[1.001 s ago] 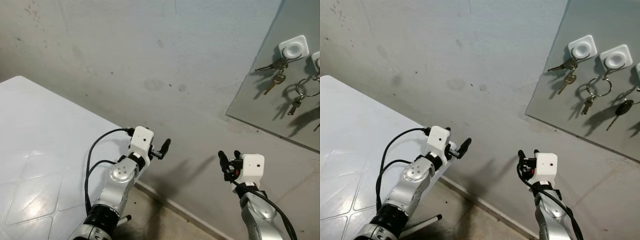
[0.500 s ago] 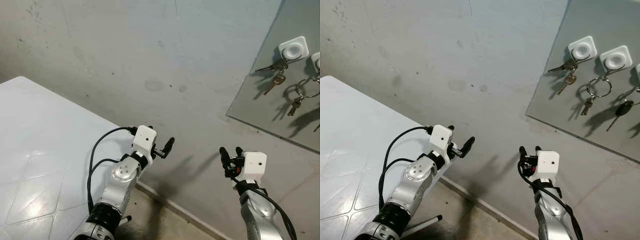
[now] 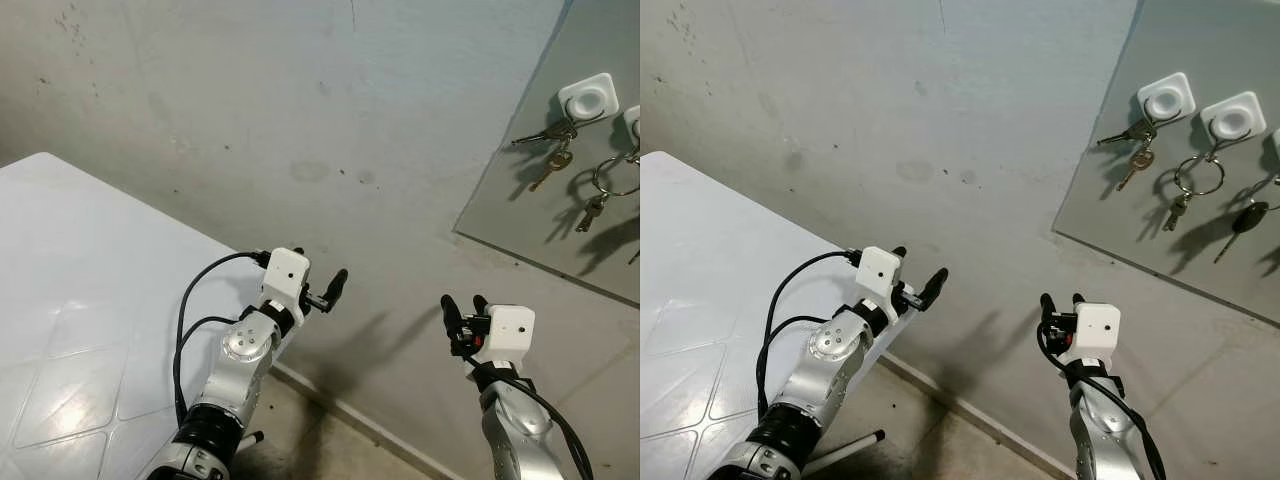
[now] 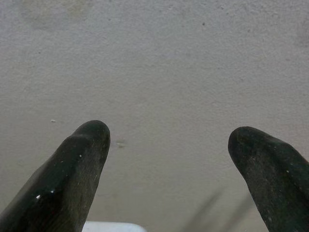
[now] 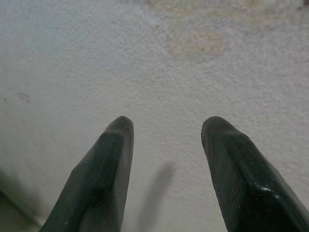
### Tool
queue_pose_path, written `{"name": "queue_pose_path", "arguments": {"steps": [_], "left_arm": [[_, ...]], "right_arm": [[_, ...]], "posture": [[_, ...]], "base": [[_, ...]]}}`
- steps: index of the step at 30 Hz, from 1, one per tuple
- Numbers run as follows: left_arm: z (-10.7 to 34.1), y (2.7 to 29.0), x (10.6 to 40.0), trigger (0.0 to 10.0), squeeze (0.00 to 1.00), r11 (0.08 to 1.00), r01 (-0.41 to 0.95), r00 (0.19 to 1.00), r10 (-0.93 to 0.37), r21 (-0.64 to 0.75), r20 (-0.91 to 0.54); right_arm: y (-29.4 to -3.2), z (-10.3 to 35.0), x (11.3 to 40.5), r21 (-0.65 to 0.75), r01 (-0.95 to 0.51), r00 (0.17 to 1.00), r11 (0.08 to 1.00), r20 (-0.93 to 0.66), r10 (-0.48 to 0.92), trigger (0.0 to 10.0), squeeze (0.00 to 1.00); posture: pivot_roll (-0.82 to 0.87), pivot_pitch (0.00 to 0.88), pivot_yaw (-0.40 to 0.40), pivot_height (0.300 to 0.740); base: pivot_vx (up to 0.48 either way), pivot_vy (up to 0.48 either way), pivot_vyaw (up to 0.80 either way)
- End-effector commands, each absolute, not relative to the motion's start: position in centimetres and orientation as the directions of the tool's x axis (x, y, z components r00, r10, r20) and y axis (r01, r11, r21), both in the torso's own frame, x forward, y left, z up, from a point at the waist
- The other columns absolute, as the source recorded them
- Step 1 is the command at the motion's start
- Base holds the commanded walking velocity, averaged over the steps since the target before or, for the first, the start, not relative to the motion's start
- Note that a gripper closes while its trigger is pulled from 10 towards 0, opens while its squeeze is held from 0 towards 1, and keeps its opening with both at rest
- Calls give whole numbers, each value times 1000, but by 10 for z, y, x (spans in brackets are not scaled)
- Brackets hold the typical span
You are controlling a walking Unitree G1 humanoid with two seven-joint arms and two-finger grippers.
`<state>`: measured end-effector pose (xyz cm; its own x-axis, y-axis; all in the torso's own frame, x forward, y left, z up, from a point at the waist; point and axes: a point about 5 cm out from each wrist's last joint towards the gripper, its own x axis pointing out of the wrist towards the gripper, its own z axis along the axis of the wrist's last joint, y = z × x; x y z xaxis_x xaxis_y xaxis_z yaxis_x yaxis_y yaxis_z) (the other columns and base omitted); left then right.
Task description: Hang keys on a hook
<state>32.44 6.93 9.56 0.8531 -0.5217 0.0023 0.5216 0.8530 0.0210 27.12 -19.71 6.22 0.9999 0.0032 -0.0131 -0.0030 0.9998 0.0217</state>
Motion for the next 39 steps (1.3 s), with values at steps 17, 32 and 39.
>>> {"name": "queue_pose_path", "arguments": {"steps": [17, 32, 39], "left_arm": [[102, 68, 329, 10000, 0, 869, 493, 870, -493, -29, 31], [21, 92, 292, 10000, 0, 894, 435, 881, -397, 110, -257], [-7, 99, 273, 10000, 0, 877, 455, 845, -371, 155, -385]], "right_arm": [[-202, 60, 271, 19, 10, 1000, 1000, -22, -9, 10000, 0], [-204, 19, 254, -11, -5, 981, 1000, -193, 3, 10000, 0], [-205, -12, 238, -28, -3, 942, 1000, -335, -7, 10000, 0]], "posture": [[-15, 8, -46, 740], [-12, 23, -50, 740], [-13, 19, -50, 740]], "base": [[0, -226, 0], [0, 0, 0], [0, 0, 0]]}}
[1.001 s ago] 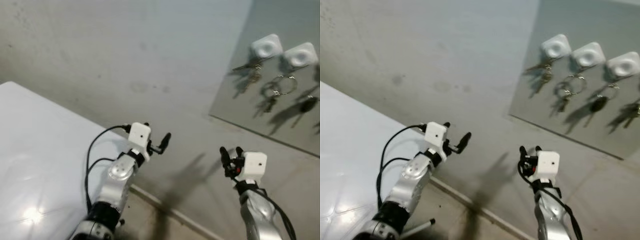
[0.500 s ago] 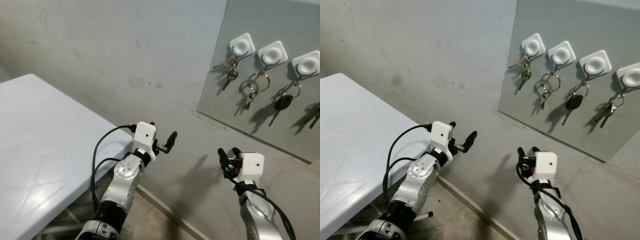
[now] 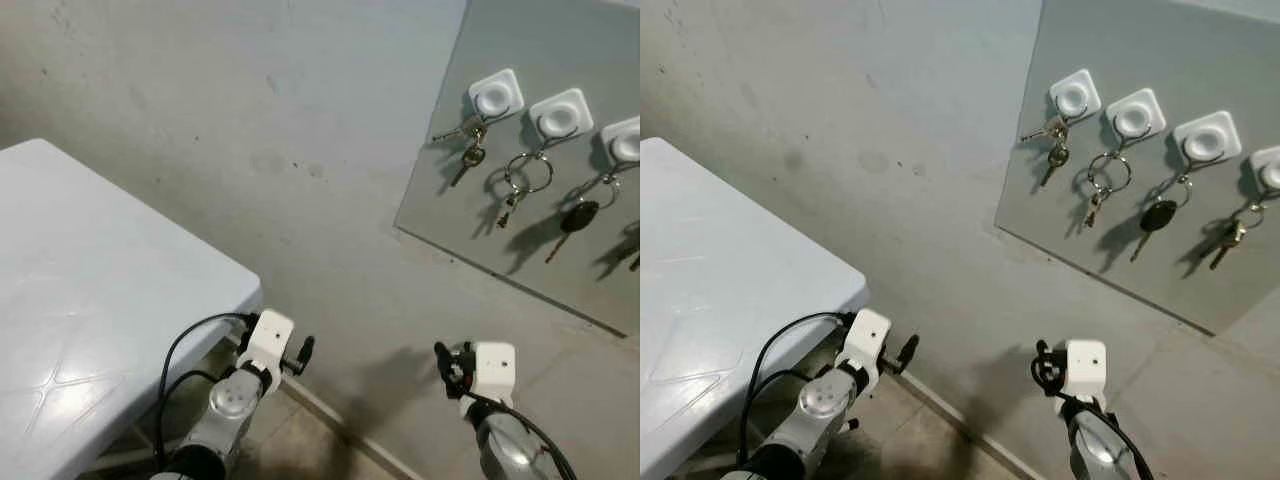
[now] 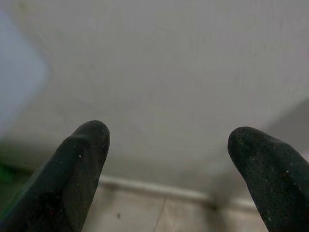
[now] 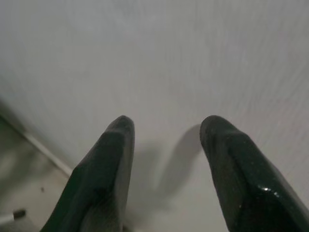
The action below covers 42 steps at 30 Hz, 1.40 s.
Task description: Hang keys on a hook
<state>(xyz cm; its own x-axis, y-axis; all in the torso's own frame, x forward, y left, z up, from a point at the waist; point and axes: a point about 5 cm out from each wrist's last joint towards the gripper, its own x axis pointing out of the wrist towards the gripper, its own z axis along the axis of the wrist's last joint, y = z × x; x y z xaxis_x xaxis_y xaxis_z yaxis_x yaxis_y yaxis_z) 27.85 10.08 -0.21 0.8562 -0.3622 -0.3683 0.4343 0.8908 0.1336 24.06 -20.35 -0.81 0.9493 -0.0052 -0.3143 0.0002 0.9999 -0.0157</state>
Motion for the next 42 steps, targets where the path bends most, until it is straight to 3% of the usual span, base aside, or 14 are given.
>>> {"name": "queue_pose_path", "arguments": {"steps": [1, 9, 16, 19, 23, 35, 42], "left_arm": [[-7, 99, 273, 10000, 0, 877, 455, 845, -371, 155, -385], [-34, 105, 250, 10000, 0, 815, 541, 760, -369, 206, -536], [-57, 121, 229, 10000, 0, 855, 502, 668, -285, 133, -687], [-66, 127, 217, 10000, 0, 887, 452, 627, -243, 92, -740], [-78, 133, 200, 10000, 0, 896, 438, 566, -207, 78, -798], [-77, 133, 200, 10000, 0, 903, 427, 564, -227, 44, -794], [-78, 137, 199, 10000, 0, 900, 433, 557, -228, 45, -799]], "right_arm": [[-205, -12, 238, -28, -3, 942, 1000, -335, -7, 10000, 0], [-205, -47, 212, -63, -18, 857, 998, -514, -17, 10000, 0], [-209, -69, 188, -98, 25, 750, 995, -656, -83, 10000, 0], [-208, -77, 178, -143, -31, 704, 989, -706, -80, 10000, 0], [-207, -85, 164, -111, 20, 647, 994, -756, -98, 10000, 0], [-191, -102, 128, -70, 30, 549, 997, -833, -74, 10000, 0], [-196, -101, 129, -68, 83, 550, 994, -829, -102, 10000, 0]], "posture": [[-13, 19, -50, 740], [-13, 8, -37, 740], [-15, 0, -32, 740], [-14, 0, -31, 740], [-21, 0, -28, 740], [-17, 0, -29, 740], [-30, 0, -20, 740]], "base": [[0, 0, 0], [0, 0, 0], [0, 0, 0], [0, 0, 0], [0, 0, -472], [0, 0, -679], [0, 0, -656]]}}
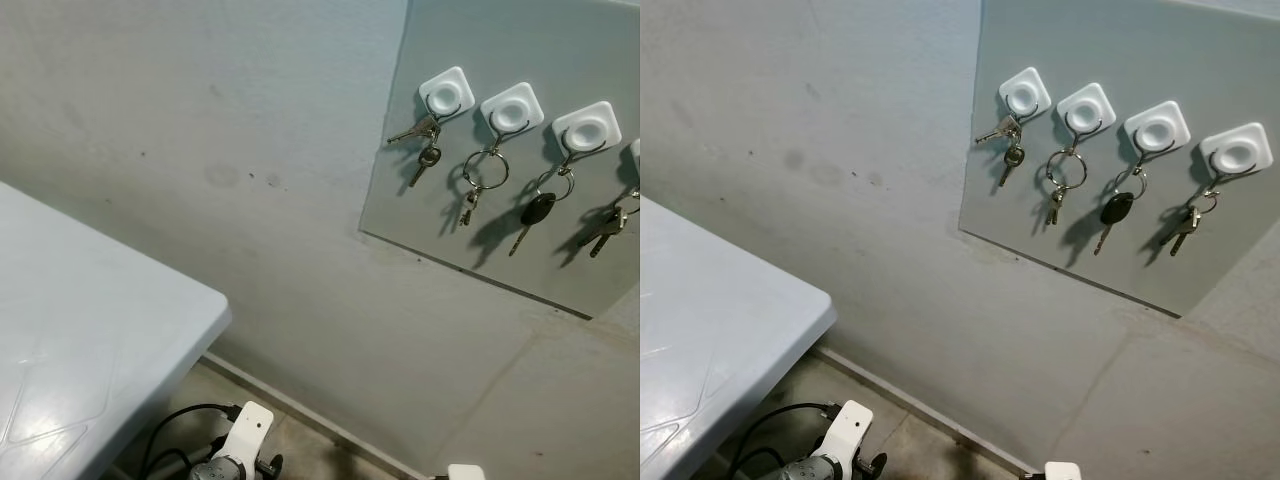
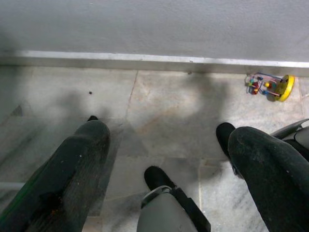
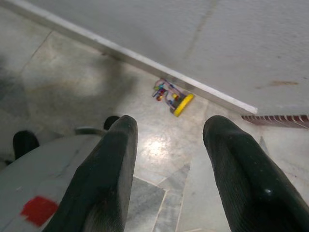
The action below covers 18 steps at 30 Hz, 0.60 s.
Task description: Hang keys on a hook
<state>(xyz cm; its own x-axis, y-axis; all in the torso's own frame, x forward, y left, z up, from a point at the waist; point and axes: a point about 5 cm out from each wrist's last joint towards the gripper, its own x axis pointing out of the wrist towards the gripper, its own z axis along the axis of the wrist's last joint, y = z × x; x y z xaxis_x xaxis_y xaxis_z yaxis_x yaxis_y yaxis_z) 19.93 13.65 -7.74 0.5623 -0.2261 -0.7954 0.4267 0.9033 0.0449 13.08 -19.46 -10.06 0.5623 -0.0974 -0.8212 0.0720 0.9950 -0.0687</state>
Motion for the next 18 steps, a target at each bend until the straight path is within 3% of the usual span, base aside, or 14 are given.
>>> {"name": "queue_pose_path", "arguments": {"steps": [1, 18], "left_arm": [[-78, 138, 199, 10000, 0, 900, 433, 558, -227, 46, -798], [-78, 133, 197, 10000, 0, 890, 455, 549, -249, 36, -798]], "right_arm": [[-195, -102, 128, -66, 75, 549, 995, -830, -97, 10000, 0], [-187, -102, 133, -51, 50, 543, 997, -837, -70, 10000, 0]], "posture": [[-30, 0, -20, 740], [-56, 0, 21, 740]], "base": [[0, 0, -638], [0, 0, -617]]}}
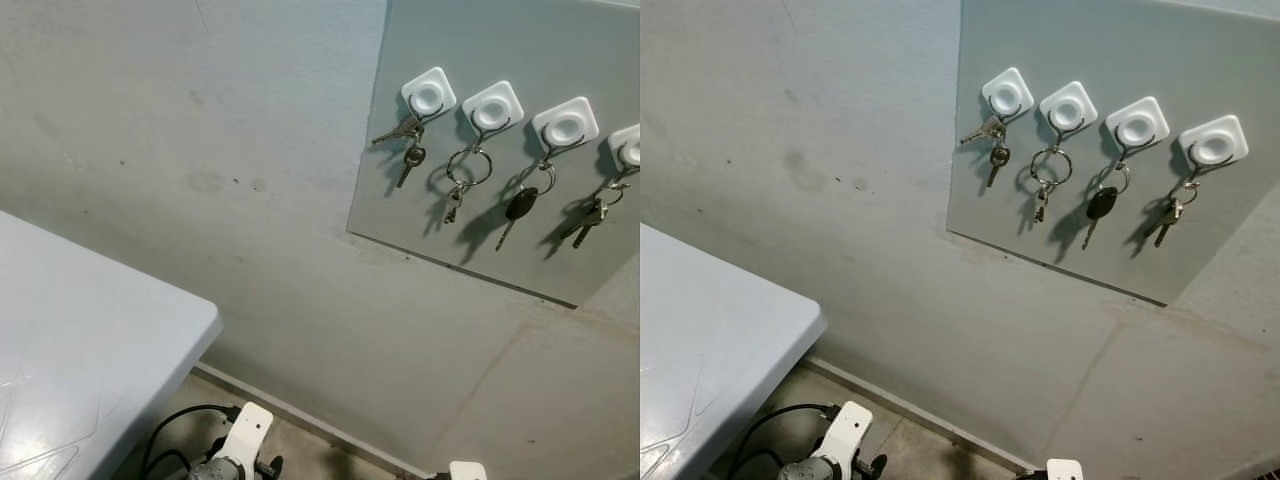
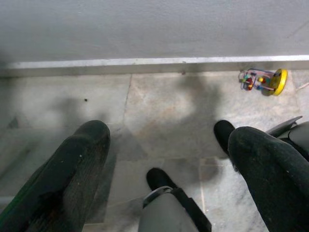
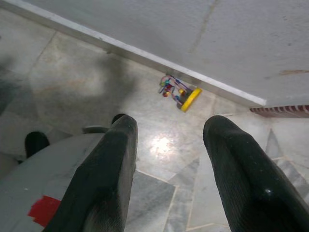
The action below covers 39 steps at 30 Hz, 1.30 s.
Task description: Hang keys on a hook
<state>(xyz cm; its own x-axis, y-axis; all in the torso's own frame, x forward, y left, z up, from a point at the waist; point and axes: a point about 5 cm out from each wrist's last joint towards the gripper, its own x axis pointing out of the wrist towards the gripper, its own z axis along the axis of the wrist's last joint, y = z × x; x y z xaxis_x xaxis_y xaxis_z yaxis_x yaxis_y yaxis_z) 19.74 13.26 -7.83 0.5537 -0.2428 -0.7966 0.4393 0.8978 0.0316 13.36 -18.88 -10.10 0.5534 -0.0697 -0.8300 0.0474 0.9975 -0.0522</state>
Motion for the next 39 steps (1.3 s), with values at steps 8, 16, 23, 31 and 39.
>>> {"name": "queue_pose_path", "arguments": {"steps": [8, 16, 23, 31, 39], "left_arm": [[-78, 132, 197, 10000, 0, 873, 485, 537, -260, 42, -802], [-77, 132, 199, 10000, 0, 869, 494, 539, -266, 43, -799], [-77, 130, 200, 10000, 0, 876, 482, 542, -267, 35, -797], [-76, 129, 201, 10000, 0, 879, 475, 549, -270, 30, -791], [-76, 130, 201, 10000, 0, 892, 451, 552, -264, 18, -791]], "right_arm": [[-186, -102, 133, -36, 81, 544, 996, -836, -74, 10000, 0], [-186, -102, 132, -29, 106, 541, 994, -837, -83, 10000, 0], [-188, -102, 132, -31, 107, 541, 994, -837, -85, 10000, 0], [-189, -102, 133, -39, 93, 542, 995, -836, -83, 10000, 0], [-188, -102, 133, -45, 77, 545, 996, -835, -80, 10000, 0]], "posture": [[-82, 0, 48, 740], [-89, 0, 56, 740], [-97, 0, 56, 740], [-86, 0, 40, 740], [-78, 0, 34, 714]], "base": [[0, 0, -578], [0, 0, -535], [0, 0, -526], [0, 0, -516], [0, -300, -161]]}}
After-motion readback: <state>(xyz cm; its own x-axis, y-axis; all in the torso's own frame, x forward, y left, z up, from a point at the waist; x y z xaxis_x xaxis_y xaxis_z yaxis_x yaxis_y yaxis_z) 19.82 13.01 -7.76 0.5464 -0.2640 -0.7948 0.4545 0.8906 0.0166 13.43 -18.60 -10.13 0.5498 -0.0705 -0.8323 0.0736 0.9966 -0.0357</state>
